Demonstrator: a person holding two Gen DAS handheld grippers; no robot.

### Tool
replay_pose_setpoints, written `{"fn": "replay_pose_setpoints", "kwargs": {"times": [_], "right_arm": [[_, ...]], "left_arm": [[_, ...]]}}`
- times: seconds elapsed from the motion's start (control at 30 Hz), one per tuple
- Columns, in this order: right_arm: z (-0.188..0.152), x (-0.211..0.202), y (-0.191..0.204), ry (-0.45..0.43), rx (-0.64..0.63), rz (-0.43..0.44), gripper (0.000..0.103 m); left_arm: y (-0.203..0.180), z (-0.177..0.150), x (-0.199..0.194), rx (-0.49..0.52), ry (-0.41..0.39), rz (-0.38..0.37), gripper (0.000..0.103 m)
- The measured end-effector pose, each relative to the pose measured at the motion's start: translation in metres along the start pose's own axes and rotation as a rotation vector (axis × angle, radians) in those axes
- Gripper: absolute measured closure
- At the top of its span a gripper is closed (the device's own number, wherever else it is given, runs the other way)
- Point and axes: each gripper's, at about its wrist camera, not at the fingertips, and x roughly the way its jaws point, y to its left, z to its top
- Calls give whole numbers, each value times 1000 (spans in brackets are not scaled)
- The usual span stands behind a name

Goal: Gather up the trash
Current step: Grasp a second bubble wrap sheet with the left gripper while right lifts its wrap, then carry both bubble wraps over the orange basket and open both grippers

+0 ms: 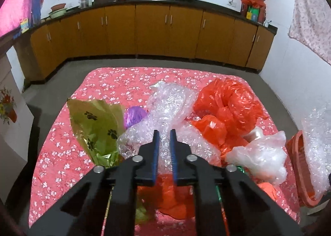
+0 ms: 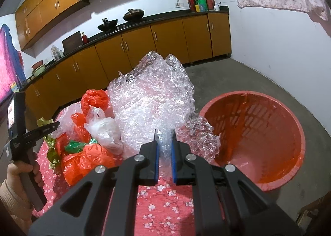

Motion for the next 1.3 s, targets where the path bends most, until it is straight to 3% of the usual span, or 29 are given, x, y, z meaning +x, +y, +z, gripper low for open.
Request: {"fn": "replay_pose_setpoints", "kwargs": {"times": [0.57,0.97,1.3], "right_arm": [[5,-27,-7,-72,7,-3,93],[13,-50,-57,-109,88,-129,93],[15,-66,-110,-126,159,-258,93]], "left_arm": [[-20,24,-79,81,-183,-97,97],[-85,17,-124,201,-222,-311,97],[-152,-1,-118,249,-187,-474,97]]}}
